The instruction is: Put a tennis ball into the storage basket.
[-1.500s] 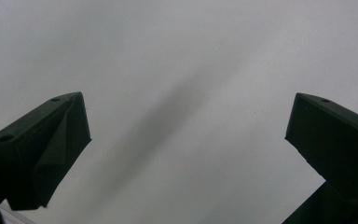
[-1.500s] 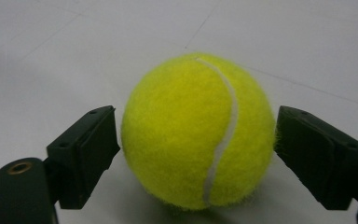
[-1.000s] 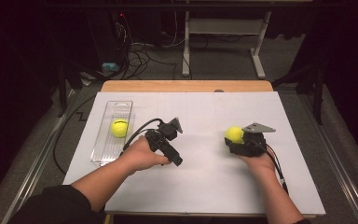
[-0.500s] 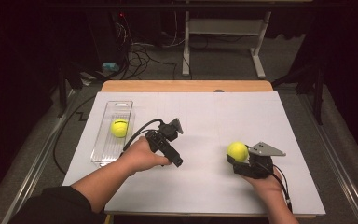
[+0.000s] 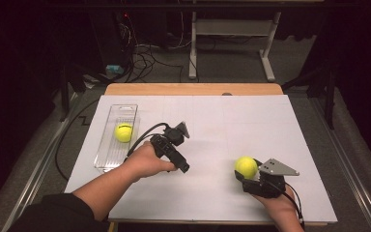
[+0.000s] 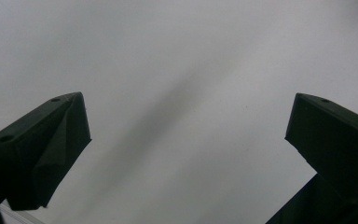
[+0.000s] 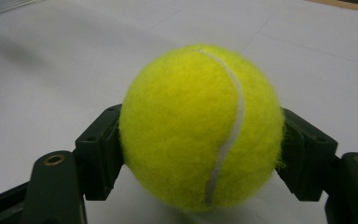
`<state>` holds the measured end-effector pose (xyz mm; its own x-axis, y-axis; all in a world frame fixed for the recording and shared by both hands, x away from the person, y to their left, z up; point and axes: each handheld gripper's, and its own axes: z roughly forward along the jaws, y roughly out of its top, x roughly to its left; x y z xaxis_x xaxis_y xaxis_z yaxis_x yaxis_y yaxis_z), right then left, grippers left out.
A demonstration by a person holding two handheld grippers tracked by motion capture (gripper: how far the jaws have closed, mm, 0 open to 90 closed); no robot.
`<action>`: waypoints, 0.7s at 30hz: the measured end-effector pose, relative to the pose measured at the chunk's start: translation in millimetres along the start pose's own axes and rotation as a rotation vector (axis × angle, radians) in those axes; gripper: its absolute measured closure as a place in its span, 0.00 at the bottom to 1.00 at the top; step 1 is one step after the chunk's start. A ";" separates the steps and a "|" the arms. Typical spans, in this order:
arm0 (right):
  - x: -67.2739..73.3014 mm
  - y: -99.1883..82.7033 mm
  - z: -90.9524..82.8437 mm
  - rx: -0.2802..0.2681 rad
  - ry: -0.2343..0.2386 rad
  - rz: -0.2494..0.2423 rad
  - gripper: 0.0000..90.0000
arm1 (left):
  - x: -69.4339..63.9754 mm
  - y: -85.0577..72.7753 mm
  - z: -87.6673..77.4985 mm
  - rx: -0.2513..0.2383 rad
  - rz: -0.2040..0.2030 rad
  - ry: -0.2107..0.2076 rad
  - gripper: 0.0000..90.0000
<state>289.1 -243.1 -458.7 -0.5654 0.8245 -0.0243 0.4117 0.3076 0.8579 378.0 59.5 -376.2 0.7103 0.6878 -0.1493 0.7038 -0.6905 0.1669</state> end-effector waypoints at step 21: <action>40.8 10.4 23.2 -0.021 0.122 -0.053 0.30 | -10.1 5.2 -9.2 -0.003 0.024 0.000 0.01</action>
<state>286.9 -195.3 -462.7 -0.6692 0.7430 -0.0086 0.3645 0.3384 0.8675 374.4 51.0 -364.9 0.7267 0.6714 -0.1453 0.6868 -0.7060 0.1730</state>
